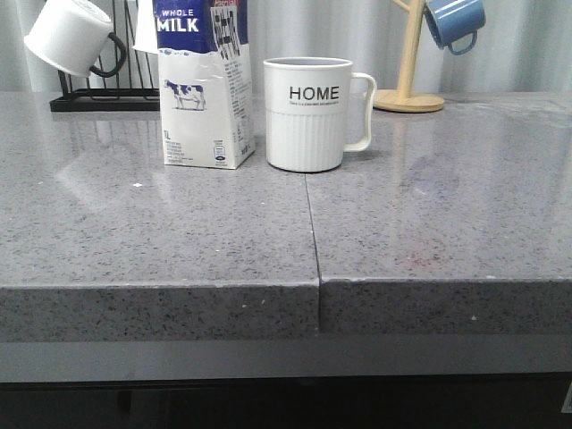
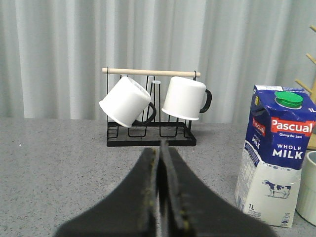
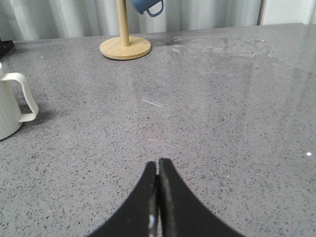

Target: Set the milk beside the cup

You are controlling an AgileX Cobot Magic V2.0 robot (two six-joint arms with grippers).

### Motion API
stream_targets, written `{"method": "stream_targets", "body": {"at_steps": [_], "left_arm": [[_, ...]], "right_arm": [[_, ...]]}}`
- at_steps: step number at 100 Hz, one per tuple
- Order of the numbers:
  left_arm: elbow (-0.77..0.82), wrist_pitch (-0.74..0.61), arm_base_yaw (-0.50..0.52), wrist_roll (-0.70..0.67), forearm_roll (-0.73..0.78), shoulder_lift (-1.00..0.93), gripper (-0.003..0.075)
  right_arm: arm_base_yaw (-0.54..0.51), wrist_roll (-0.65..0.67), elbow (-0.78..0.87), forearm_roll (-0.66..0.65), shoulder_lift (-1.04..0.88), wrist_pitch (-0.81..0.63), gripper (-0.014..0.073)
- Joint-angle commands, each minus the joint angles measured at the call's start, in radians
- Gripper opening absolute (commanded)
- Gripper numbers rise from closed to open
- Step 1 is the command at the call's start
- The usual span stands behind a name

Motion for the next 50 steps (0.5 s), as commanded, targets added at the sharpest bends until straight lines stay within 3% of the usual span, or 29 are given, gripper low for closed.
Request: {"method": "stream_targets", "body": {"at_steps": [1, 25, 50], "left_arm": [[-0.029, -0.071, 0.003, -0.009, -0.001, 0.003, -0.002], [0.005, -0.036, 0.005, -0.009, 0.145, 0.002, -0.002], [0.062, 0.222, 0.029, -0.002, 0.088, -0.15, -0.0021]], "right_arm": [[-0.008, -0.002, -0.028, -0.01, 0.005, -0.067, -0.0121], [-0.008, -0.002, -0.028, -0.01, 0.005, -0.067, -0.0121], [-0.008, -0.002, -0.028, -0.01, 0.005, -0.067, -0.0121]]}}
